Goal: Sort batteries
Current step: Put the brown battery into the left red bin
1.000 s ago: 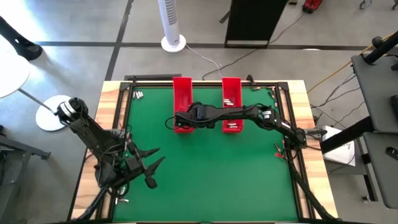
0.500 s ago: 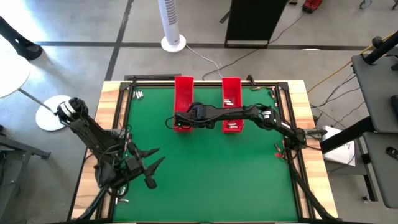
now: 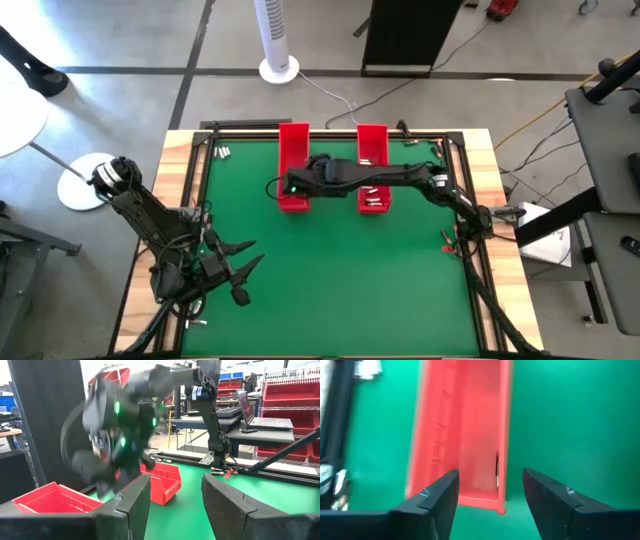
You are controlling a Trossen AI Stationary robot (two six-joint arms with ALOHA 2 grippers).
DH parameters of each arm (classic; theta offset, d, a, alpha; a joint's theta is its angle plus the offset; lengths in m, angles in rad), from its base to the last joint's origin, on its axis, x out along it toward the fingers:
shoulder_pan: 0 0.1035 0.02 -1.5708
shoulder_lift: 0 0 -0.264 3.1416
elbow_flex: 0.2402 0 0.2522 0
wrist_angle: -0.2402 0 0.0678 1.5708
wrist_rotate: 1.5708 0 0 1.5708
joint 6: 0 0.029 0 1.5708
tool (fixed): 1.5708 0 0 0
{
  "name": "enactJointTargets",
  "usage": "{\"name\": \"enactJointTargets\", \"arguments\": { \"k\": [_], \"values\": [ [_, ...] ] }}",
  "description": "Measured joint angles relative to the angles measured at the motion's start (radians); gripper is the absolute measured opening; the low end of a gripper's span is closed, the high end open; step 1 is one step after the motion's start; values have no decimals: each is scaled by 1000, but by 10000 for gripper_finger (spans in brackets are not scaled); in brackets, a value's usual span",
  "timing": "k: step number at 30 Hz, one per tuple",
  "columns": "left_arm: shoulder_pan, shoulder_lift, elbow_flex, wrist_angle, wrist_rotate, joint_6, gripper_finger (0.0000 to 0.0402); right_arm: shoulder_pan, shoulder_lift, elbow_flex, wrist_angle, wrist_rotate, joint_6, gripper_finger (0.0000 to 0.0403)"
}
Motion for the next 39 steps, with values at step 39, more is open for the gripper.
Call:
{"name": "enactJointTargets", "arguments": {
  "k": [39],
  "values": [
    [251, 94, 14, -212, 161, -445, 158, 740, -601, -1131, -387, 154, 274, 161]
  ]
}}
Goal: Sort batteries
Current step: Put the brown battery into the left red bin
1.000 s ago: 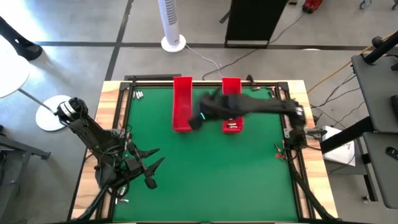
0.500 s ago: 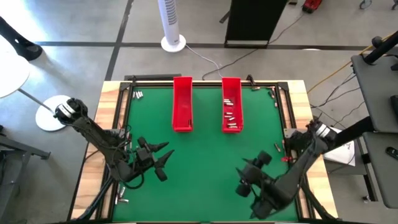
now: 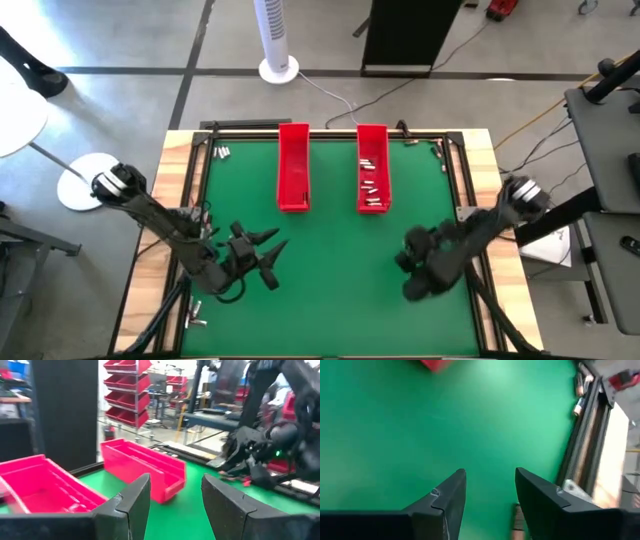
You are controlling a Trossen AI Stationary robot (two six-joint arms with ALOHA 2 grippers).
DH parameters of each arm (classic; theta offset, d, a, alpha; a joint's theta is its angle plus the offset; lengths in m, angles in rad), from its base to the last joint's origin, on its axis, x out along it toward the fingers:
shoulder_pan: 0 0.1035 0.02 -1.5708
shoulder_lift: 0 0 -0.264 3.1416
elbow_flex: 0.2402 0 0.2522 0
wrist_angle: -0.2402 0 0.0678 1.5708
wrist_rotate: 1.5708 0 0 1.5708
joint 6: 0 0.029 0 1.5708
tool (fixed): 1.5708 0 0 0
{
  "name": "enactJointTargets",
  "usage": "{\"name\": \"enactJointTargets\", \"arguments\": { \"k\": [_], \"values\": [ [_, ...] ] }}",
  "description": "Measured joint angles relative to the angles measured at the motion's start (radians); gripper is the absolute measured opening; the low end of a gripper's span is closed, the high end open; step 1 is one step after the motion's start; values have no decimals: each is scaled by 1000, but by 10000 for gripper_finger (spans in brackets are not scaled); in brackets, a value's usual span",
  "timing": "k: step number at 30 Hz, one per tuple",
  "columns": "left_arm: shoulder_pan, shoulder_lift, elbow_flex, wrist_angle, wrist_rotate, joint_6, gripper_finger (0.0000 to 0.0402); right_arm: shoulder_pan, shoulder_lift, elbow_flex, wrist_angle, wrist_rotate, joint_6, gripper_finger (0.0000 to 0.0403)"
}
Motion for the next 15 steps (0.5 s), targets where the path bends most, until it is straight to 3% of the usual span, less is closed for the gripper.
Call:
{"name": "enactJointTargets", "arguments": {
  "k": [5, 8, 11, 15],
  "values": [
    [83, 66, 25, -2, 23, 4, 158, -201, -211, -112, 39, -73, -322, 181],
    [112, 83, 40, -8, 84, 47, 158, -346, -294, -156, 49, -189, -530, 191],
    [126, 90, 58, -13, 108, 124, 158, -489, -333, -200, 41, -344, -680, 200],
    [152, 87, 79, -12, 109, 186, 158, -632, -332, -243, 54, -453, -844, 206]
  ]
}}
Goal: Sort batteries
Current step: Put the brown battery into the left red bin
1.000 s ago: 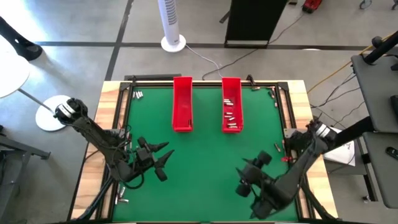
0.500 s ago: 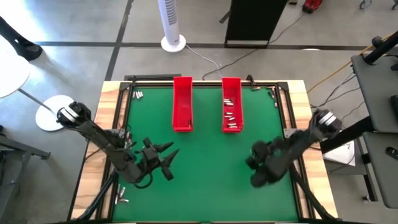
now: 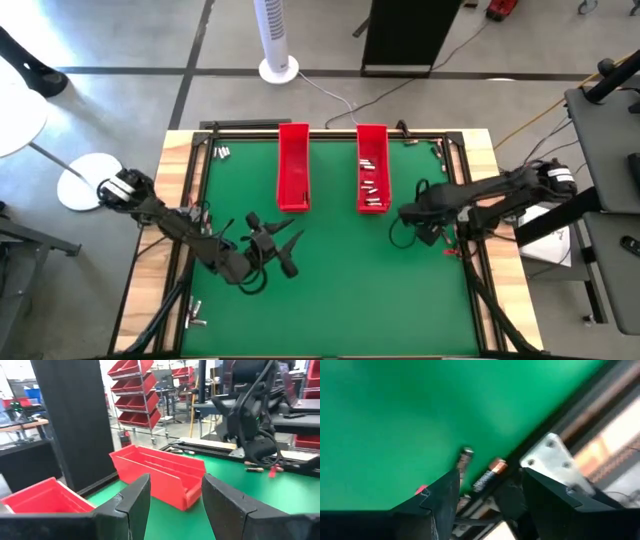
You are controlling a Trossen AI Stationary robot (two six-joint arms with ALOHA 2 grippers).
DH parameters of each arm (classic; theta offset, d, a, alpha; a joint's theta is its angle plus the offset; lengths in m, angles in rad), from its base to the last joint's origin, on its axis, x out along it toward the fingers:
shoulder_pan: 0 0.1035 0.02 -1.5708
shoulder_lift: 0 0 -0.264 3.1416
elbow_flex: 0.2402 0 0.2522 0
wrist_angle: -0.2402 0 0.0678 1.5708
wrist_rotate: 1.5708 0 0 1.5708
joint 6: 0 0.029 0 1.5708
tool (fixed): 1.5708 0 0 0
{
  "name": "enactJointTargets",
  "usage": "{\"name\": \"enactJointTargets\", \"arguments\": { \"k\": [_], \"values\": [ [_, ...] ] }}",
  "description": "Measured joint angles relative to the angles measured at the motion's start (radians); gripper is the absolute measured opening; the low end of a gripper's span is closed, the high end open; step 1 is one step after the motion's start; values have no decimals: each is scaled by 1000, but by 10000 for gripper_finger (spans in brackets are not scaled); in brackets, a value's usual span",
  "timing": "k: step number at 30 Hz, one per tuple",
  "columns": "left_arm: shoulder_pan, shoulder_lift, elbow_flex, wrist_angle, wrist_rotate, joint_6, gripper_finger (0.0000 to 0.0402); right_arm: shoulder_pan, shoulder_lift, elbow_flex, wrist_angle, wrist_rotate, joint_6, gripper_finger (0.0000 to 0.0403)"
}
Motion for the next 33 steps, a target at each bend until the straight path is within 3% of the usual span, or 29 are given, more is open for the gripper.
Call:
{"name": "enactJointTargets", "arguments": {
  "k": [4, 9, 16, 26, 33],
  "values": [
    [27, -1, 31, 3, 19, 2, 158, -110, 34, -4, 23, -81, -108, 207],
    [38, -1, 38, 1, 149, 28, 158, -172, 98, -8, 27, -113, -180, 207],
    [37, -1, 37, -34, 162, 28, 158, -160, 172, -20, 48, -124, -314, 206],
    [29, -1, 36, -46, 178, 21, 158, -132, 197, -25, 59, -162, -374, 192],
    [29, -1, 48, -46, 180, 20, 158, -138, 289, -56, 128, -160, -421, 196]
  ]
}}
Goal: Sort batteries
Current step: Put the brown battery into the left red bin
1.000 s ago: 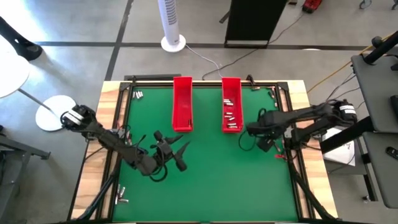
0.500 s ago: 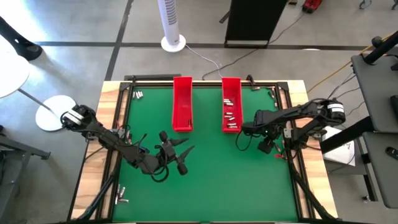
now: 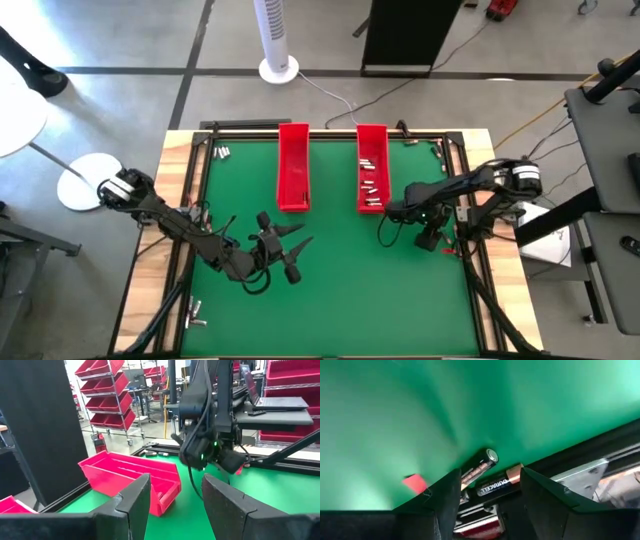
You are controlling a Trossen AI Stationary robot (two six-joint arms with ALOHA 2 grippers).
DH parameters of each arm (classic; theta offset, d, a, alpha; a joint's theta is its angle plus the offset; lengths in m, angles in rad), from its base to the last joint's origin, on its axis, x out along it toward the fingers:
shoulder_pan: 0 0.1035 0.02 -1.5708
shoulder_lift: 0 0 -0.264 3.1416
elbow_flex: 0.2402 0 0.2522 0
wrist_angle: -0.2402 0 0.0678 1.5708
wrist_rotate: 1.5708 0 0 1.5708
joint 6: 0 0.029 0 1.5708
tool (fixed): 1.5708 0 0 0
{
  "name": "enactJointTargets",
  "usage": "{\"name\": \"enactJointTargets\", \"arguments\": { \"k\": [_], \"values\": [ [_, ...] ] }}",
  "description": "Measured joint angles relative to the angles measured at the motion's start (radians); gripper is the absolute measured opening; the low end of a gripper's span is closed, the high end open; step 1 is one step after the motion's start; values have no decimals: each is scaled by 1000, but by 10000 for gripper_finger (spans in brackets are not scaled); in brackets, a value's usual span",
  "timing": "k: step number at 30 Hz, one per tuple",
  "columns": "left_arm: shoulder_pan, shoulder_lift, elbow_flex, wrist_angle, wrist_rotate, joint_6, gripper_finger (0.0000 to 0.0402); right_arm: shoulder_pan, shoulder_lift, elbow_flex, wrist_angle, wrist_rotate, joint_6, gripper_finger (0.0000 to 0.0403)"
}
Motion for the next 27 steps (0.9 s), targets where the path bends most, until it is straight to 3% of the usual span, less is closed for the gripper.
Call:
{"name": "enactJointTargets", "arguments": {
  "k": [6, 14, 27],
  "values": [
    [-1, 0, 3, 0, 49, -7, 158, 0, 64, -80, 72, -4, 48, 197],
    [-2, 0, 3, 0, 49, -7, 158, 0, 2, -128, 117, -54, 55, 180],
    [-2, 0, 3, 0, 49, -2, 158, 72, -12, -127, 156, -92, 117, 102]
  ]
}}
